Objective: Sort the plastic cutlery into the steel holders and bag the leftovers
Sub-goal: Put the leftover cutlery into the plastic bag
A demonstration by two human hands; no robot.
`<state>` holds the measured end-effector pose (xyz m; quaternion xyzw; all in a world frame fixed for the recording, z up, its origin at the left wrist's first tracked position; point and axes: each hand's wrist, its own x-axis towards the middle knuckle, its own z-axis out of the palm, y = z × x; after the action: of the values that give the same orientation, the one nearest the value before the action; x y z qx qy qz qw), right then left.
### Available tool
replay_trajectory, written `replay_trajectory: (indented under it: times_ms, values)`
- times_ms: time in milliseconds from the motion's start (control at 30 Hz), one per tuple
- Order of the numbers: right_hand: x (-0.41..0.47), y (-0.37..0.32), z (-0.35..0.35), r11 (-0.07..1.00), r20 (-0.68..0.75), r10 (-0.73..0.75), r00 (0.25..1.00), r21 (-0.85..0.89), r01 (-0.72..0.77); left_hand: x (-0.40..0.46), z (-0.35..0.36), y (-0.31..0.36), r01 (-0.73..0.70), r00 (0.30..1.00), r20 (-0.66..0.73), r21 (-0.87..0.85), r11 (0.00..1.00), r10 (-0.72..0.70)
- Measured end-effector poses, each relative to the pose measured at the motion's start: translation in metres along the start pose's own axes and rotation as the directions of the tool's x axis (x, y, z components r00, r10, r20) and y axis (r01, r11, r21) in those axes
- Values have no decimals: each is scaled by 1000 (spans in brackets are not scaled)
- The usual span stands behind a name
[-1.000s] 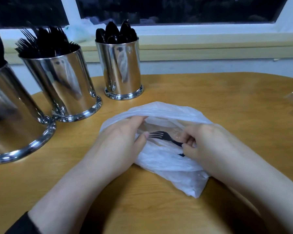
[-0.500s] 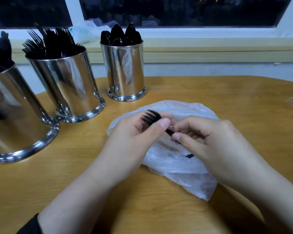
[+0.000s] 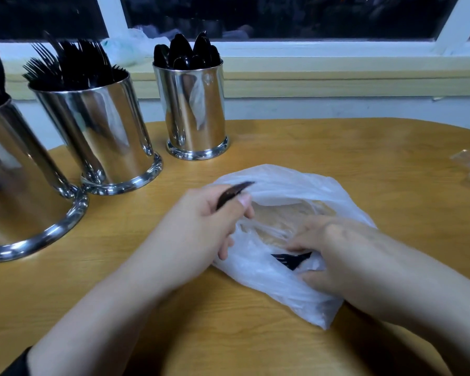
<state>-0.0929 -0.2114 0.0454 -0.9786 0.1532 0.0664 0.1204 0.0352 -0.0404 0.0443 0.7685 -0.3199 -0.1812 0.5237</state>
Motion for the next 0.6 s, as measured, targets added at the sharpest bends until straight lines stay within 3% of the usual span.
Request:
replay_trajectory:
  times_ms: [133, 433, 500, 600]
  values:
    - [4, 6, 9, 1000, -89, 0, 996, 25, 2, 1, -1, -3, -61, 997, 63, 322, 945, 43]
    - [-4, 5, -10, 992, -307, 24, 951, 122, 14, -1, -4, -8, -80, 992, 117, 358, 930, 40]
    - [-7, 4, -12, 967, -394, 62, 917, 252, 43, -1, -4, -7, -72, 992, 124, 370, 926, 27]
    - [-13, 0, -10, 863, -530, 141, 836, 479, 159, -1, -4, -6, -120, 993, 34, 290, 950, 115]
